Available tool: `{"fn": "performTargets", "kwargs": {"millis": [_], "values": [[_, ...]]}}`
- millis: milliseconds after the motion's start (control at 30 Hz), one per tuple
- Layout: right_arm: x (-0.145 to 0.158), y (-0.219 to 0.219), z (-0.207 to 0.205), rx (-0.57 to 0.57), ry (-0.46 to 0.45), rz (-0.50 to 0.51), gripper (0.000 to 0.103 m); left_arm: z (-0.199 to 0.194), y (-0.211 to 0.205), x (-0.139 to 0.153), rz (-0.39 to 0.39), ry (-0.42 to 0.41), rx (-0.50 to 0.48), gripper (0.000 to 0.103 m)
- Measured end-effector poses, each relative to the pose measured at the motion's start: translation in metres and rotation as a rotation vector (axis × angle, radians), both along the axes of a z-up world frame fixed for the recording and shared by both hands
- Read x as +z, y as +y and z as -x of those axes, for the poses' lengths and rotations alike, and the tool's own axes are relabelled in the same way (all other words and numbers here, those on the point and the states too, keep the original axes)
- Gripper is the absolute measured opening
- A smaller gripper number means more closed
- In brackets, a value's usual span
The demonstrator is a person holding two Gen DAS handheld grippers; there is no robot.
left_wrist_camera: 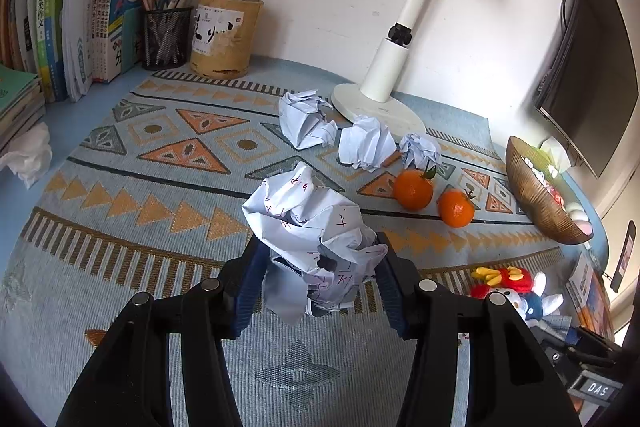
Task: Organize objects
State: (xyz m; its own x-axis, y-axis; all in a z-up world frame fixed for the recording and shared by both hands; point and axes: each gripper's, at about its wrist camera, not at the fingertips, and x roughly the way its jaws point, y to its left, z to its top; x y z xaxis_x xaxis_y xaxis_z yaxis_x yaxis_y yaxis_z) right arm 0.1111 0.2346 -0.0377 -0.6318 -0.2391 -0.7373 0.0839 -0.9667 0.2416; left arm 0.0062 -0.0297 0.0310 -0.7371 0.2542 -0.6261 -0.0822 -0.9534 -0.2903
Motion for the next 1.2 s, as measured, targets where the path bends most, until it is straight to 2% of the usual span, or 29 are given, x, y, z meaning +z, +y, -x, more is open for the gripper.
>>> {"fn": "performTargets", "kwargs": {"millis": [200,267,367,467,533,600,700,833,867,967,1033,1067,1167,1200], "values": [[0.0,-0.012,-0.007,0.037,0.03,-0.043,0.058,0.001,-0.002,-0.001,-0.012,-0.007,0.001,0.05],[0.002,-0.016,-0.009,0.05,0.048,-0.062,0.048,0.001,-0.003,-0.001,-0.017,-0.008,0.002,0.05],[0.007,-0.02,-0.013,0.062,0.076,-0.109,0.039,0.001,-0.003,-0.001,-0.013,-0.008,0.002,0.05],[0.013,-0.017,-0.015,0.065,0.102,-0.086,0.034,0.001,-0.003,-0.001,-0.012,-0.009,0.006,0.05],[0.02,-0.011,-0.017,0.034,0.125,-0.074,0.029,0.001,-0.004,-0.001,-0.012,-0.009,0.009,0.05],[0.026,0.006,-0.02,-0.059,0.154,-0.054,0.028,0.001,-0.004,-0.001,-0.009,-0.011,0.013,0.05],[0.021,0.035,-0.012,-0.122,0.105,0.012,0.028,0.001,-0.005,-0.001,-0.01,-0.009,0.016,0.05],[-0.001,0.054,-0.001,-0.098,-0.022,0.154,0.029,0.001,-0.004,-0.001,-0.007,-0.011,0.019,0.05],[-0.003,0.055,-0.002,-0.101,-0.031,0.158,0.029,0.001,-0.005,-0.001,-0.002,-0.014,0.024,0.051],[-0.003,0.054,-0.003,-0.141,-0.017,0.067,0.029,0.002,-0.006,-0.002,0.015,-0.026,0.06,0.051],[0.001,0.062,-0.003,-0.136,-0.001,0.062,0.032,0.001,-0.007,-0.002,0.009,-0.024,0.057,0.051],[0.004,0.067,-0.003,-0.121,0.007,0.081,0.038,0.001,-0.006,-0.001,0.012,-0.022,0.057,0.051],[0.011,0.079,-0.007,-0.086,0.041,0.092,0.07,0.001,-0.005,-0.001,0.013,-0.025,0.05,0.051],[0.014,0.082,-0.011,-0.088,0.068,0.069,0.075,0.001,-0.005,-0.002,0.015,-0.028,0.051,0.051]]}}
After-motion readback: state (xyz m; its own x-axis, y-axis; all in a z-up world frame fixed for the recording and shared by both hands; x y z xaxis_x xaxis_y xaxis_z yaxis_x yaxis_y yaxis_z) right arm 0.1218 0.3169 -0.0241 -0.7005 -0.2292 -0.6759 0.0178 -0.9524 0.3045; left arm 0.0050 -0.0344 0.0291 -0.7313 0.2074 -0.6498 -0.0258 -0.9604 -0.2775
